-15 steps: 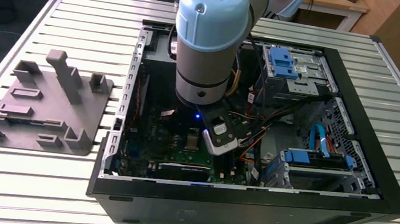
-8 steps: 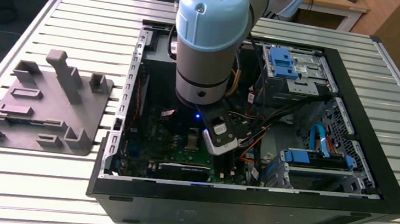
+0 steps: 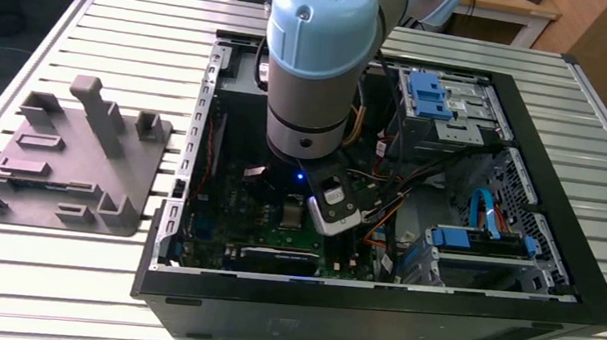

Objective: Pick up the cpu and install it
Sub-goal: 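Place the cpu into insertion slot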

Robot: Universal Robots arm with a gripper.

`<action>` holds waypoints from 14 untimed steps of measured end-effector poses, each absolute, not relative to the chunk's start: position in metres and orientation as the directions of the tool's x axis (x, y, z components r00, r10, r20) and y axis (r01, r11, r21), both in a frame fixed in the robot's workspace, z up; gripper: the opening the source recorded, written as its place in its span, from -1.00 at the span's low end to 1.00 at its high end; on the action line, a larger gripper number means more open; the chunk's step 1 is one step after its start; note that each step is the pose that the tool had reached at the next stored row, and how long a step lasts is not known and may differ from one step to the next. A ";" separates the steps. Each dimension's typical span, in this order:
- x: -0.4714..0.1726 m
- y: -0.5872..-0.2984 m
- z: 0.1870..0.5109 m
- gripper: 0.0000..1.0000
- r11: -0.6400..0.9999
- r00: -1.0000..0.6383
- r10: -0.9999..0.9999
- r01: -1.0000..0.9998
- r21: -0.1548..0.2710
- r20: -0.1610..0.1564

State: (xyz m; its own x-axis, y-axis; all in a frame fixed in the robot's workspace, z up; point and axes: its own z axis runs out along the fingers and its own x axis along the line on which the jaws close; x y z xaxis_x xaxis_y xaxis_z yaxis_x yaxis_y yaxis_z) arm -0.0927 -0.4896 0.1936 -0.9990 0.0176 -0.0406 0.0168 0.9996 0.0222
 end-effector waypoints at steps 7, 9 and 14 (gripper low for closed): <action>-0.093 -0.490 0.194 -0.09 1.000 -0.999 0.018 0.017 0.022 -0.041; -0.093 -0.490 0.193 -0.09 1.000 -0.999 0.018 0.017 0.022 -0.041; -0.093 -0.490 0.192 -0.09 1.000 -0.999 0.018 0.017 0.022 -0.041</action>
State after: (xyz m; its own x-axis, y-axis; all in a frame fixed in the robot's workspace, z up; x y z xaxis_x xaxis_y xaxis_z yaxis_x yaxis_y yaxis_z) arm -0.0927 -0.4896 0.1919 -0.9990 0.0176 -0.0406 0.0168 0.9996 0.0220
